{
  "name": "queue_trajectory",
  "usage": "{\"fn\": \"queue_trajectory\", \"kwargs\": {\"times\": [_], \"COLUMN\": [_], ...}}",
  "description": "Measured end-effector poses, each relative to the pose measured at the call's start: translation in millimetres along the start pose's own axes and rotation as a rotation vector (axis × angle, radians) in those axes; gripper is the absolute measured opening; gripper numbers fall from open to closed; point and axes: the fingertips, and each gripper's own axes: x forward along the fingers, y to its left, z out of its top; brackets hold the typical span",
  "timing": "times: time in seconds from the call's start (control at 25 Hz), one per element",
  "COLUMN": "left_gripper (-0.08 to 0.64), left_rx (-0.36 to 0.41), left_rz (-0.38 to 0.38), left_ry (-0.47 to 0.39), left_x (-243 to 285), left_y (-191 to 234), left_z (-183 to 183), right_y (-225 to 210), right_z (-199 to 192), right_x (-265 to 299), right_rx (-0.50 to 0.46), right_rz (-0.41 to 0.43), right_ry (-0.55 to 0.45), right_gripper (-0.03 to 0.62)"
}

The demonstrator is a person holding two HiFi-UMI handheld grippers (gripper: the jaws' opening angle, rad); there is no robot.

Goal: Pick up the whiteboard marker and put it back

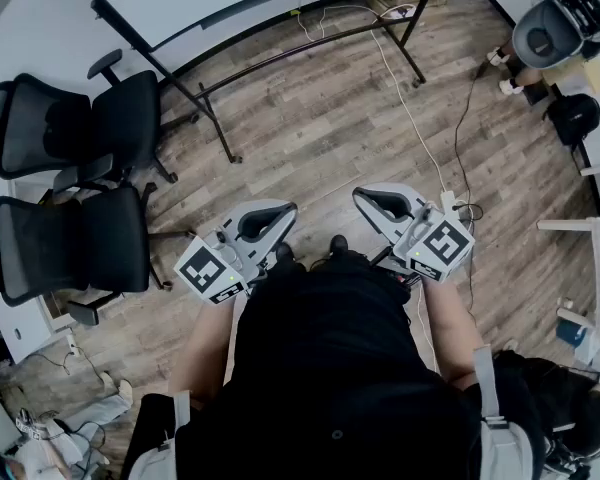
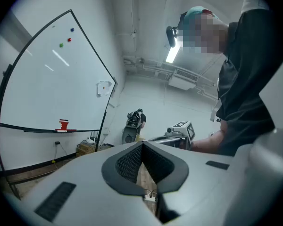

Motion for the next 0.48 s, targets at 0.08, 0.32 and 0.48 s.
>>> {"fn": "queue_trajectory", "kwargs": {"times": [0.08, 0.32, 0.48], "left_gripper": [0.011, 0.011, 0.011], "left_rx": [0.001, 0.006, 0.001], "left_rz": [-0.005, -0.010, 0.000], "left_ry": [0.001, 0.015, 0.017], "left_x": [3, 19, 29], "left_y": [-2, -9, -12], "left_z": [-2, -8, -8], "right_y": [-1, -14, -21], "right_z": [0, -5, -4], "right_x": [-2, -14, -24], "right_rx": [-0.005, 0.004, 0.016], "right_rz": [0.005, -0.014, -0.001], "right_ry": [-0.006, -0.026, -0.053], "right_gripper": [0.018, 0.020, 0.020]}}
